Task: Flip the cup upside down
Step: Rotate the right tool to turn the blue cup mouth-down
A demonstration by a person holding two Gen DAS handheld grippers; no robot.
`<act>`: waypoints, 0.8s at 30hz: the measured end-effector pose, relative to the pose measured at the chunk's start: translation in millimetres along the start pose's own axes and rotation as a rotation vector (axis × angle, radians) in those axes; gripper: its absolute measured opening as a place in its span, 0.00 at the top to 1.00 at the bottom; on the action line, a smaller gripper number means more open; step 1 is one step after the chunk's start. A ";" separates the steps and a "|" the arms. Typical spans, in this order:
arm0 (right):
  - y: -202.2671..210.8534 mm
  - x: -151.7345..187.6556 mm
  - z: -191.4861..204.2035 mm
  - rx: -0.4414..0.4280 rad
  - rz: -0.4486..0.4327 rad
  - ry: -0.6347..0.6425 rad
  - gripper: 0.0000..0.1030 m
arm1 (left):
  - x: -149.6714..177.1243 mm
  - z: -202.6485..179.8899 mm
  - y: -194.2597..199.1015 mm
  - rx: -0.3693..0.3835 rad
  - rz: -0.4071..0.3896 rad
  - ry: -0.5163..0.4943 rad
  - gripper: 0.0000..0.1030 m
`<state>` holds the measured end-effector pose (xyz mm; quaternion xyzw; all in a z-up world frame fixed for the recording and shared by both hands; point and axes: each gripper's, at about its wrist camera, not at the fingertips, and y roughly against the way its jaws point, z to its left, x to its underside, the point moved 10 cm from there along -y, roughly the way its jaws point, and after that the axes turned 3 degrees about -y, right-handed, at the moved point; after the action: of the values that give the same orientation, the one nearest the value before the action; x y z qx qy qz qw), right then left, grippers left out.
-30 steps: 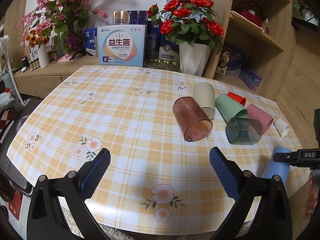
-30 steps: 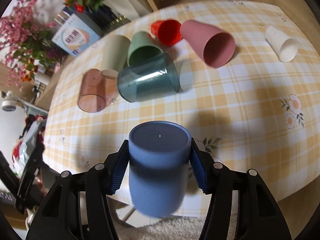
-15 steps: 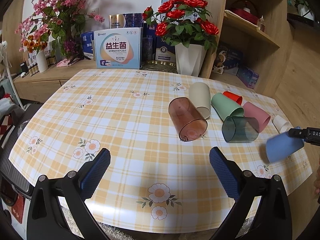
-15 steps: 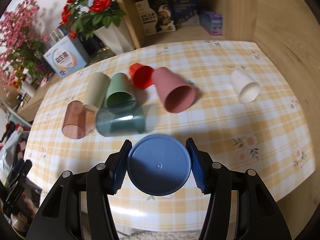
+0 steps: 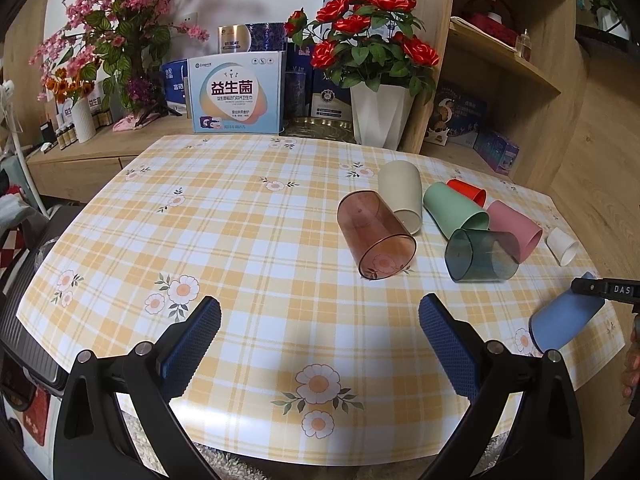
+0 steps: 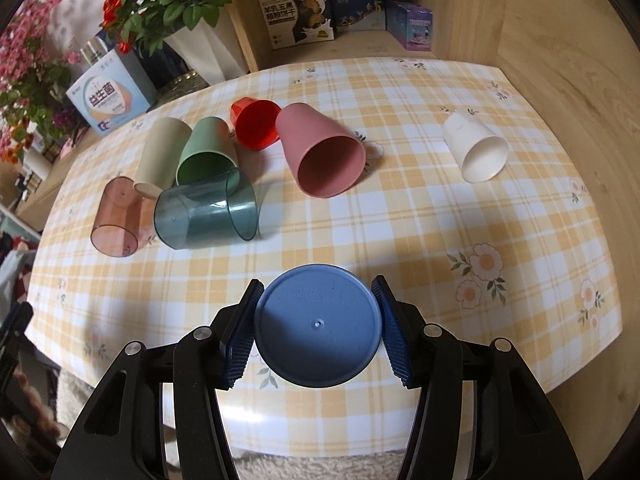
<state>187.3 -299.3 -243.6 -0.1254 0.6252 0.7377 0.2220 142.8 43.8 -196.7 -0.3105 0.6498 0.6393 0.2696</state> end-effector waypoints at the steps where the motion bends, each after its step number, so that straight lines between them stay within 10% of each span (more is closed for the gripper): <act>1: -0.9 -0.3 1.7 0.006 -0.002 0.007 0.48 | 0.0 0.0 0.1 0.000 0.000 0.000 0.06; 24: 48.5 -21.0 36.3 0.013 -0.166 0.100 0.37 | -27.4 -6.4 26.0 -0.004 -0.072 -0.058 0.06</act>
<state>185.5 -273.2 -185.0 -0.2122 0.6275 0.7055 0.2518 141.8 38.7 -158.7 -0.3153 0.6288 0.6394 0.3105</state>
